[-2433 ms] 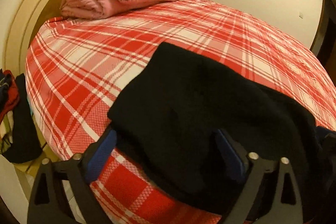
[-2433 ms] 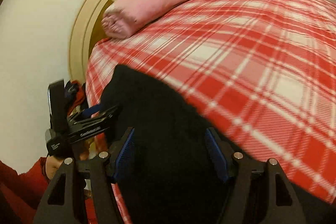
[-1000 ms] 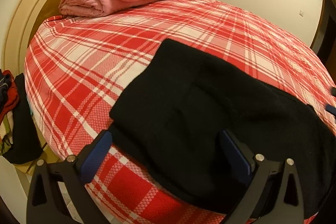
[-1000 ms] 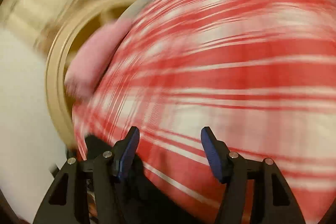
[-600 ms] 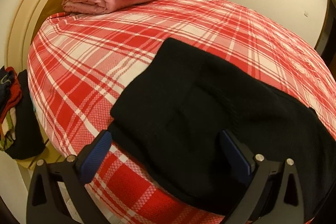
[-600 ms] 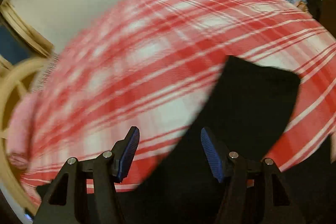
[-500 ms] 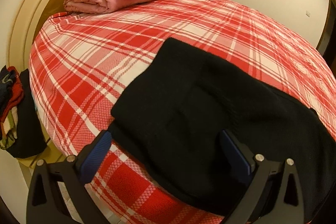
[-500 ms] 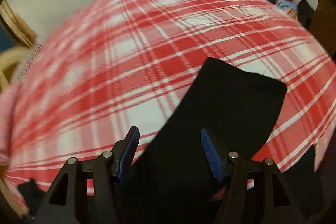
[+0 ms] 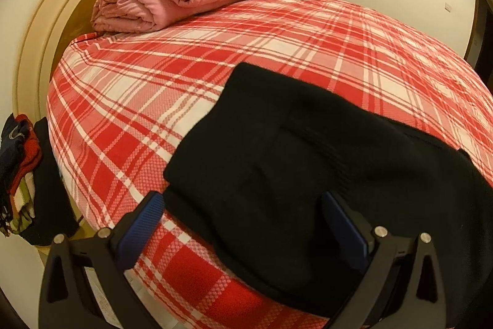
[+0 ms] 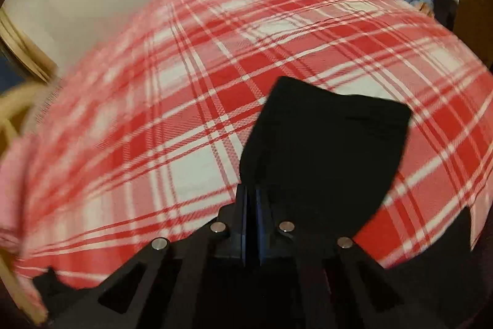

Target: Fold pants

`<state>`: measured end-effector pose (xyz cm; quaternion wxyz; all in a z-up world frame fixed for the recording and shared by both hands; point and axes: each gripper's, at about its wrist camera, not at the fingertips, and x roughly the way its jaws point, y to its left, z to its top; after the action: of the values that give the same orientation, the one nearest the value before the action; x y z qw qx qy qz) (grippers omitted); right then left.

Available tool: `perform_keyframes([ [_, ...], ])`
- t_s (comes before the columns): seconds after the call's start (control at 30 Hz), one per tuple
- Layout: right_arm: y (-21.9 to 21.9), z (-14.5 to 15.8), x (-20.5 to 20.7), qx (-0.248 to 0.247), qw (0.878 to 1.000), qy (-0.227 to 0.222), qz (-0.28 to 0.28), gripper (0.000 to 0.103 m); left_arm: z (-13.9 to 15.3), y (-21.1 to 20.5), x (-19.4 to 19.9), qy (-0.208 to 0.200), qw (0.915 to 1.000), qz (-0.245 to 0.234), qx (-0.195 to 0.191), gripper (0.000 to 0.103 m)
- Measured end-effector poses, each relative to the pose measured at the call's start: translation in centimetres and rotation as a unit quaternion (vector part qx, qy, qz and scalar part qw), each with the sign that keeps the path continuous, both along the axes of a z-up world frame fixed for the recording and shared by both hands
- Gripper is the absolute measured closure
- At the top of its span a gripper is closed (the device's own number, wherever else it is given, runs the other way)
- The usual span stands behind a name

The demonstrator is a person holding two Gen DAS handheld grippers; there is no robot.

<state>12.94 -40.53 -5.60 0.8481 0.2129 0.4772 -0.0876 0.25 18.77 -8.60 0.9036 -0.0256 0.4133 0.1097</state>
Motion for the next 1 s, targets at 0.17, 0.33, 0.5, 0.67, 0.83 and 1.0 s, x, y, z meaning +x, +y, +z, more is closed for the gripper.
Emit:
perform_keyframes([
  [0.17, -2.6, 2.7, -6.8, 0.056, 0.995, -0.075, -0.025, 0.098, 0.0, 0.0, -0.1, -0.001, 1.0000, 0.006, -0.004, 0.000],
  [0.33, -5.7, 3.1, -13.9, 0.103, 0.984, -0.122, -0.079, 0.098, 0.0, 0.0, 0.0, 0.000, 1.0000, 0.006, -0.001, 0.000],
  [0.5, -6.2, 2.3, -18.9, 0.115, 0.979, -0.125, -0.113, 0.098, 0.1, -0.2, 0.1, -0.002, 0.9999, 0.001, 0.011, 0.000],
  [0.67, -7.4, 3.2, -21.6, 0.102, 0.975, -0.135, -0.142, 0.098, 0.3, -0.5, 0.3, 0.001, 0.9998, 0.002, 0.022, 0.000],
  [0.83, -8.0, 3.9, -21.2, 0.132, 0.969, -0.155, -0.137, 0.073, 0.7, -1.0, 0.1, -0.003, 0.9994, -0.002, 0.034, 0.000],
  [1.0, -5.9, 2.9, -18.8, 0.111, 0.978, -0.146, -0.100, 0.028, 2.3, -2.4, -0.9, -0.035, 0.9988, -0.025, 0.025, 0.000],
])
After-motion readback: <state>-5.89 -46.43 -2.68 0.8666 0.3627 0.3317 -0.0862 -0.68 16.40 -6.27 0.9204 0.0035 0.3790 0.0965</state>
